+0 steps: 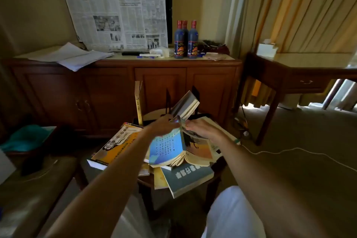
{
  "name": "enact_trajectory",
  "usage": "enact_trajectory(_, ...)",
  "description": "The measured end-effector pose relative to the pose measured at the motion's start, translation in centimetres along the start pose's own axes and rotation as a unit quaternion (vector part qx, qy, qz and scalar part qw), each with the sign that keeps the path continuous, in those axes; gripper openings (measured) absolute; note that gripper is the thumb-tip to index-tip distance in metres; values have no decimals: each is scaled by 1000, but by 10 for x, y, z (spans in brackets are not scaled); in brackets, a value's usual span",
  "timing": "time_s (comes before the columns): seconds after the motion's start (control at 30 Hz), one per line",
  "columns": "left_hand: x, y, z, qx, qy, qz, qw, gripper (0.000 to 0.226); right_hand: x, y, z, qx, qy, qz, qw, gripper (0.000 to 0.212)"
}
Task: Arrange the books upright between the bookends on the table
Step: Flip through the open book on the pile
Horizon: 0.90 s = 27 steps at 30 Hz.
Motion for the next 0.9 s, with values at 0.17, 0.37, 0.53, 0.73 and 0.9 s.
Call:
enact_trajectory(0.17, -31, 62, 6, -10, -48, -67, 997, 93, 26, 19, 11, 10, 39, 60, 997, 51)
enact_trajectory(0.37, -22, 56, 8, 89, -35, -57, 994, 55, 32, 41, 17, -17, 22, 203, 979, 54)
enact_trajectory(0.53, -25, 22, 2, 114, 11, -156, 981, 74, 28, 32, 21, -21, -31, 315, 948, 28)
enact_trajectory(0.73, -19, -17, -17, 193, 64, -306, 930, 64, 24, 33, 22, -4, -87, 213, 973, 41)
enact_trajectory(0.9, -44, -11, -20, 232, 11, -545, 806, 49, 45, 29, 31, -77, -4, 490, 868, 48)
Point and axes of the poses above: each hand's wrist, its own z-axis towards the middle knuckle, its own y-axis out of the palm, x = y × z, the point moved 10 cm from there along z, towards the middle knuckle, and after that the axes turned 10 degrees about y, right-handed, at the moved point
